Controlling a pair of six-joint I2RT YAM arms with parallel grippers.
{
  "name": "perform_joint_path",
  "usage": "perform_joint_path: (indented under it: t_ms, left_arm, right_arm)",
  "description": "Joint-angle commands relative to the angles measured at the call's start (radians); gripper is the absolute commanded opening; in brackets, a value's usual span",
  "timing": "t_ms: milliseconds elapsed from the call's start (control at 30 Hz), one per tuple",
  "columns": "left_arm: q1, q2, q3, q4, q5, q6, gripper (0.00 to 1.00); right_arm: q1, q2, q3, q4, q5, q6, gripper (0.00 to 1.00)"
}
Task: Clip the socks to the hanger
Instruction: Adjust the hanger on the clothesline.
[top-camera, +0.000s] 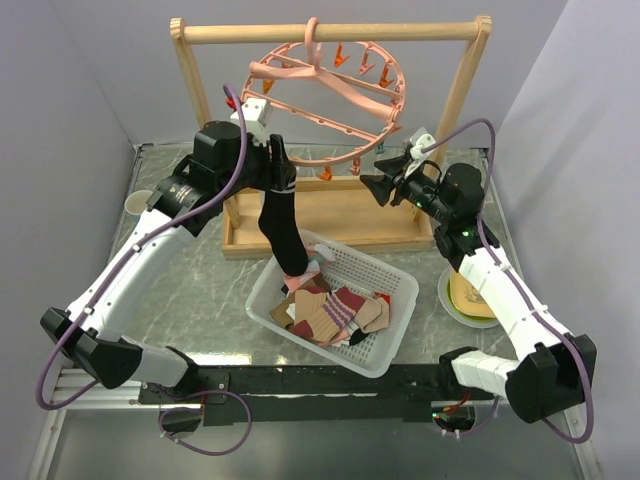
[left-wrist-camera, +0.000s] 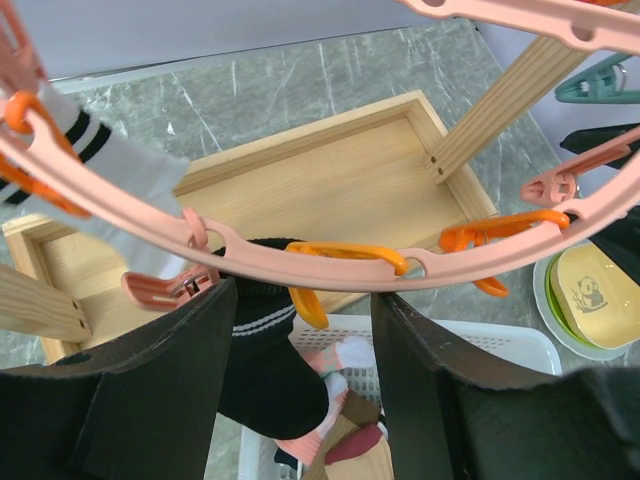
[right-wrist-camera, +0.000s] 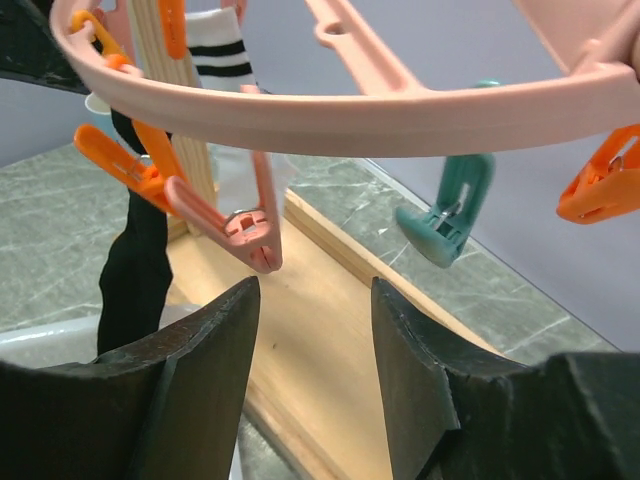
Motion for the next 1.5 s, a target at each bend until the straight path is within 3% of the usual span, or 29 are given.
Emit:
perform_joint_path:
  t_ms: [0,567,733,900,1033,1333,1467]
  left_arm:
    - [0.017,-0.024,0.041,0.018,-0.015,-0.004,0.61]
    - [0.058,-0.033,0.033,0.011,-0.005,-0.009,0.61]
    - [0.067,-0.036,0.036,0.013,-0.002,-0.012,0.61]
    - [0.069,-0.036,0.033,0.013,0.005,-0.015,0.62]
    - [0.070,-0.036,0.036,0.016,0.005,-0.015,0.62]
    - [0.074,-0.041,0.039,0.014,0.016,-0.009,0.61]
    - [0.072,-0.064,0.050,0.014,0.083,0.011,0.61]
  right_arm:
    - [-0.019,0.028,0.010,0.142,-0.077,0.062,0.56]
    - [-0.023,0.184,0.050,0.437,-0.297,0.296,0.53]
    - [-0.022,0.203,0.068,0.442,-0.331,0.310,0.51]
    - [-0.023,0.209,0.079,0.455,-0.353,0.333,0.31]
    - [-0.023,0.210,0.086,0.458,-0.370,0.344,0.08]
    - [-0.005,0.190,0.079,0.370,-0.339,0.326,0.03]
    - [0.079,0.151,0.117,0.144,-0.106,0.127,0.00]
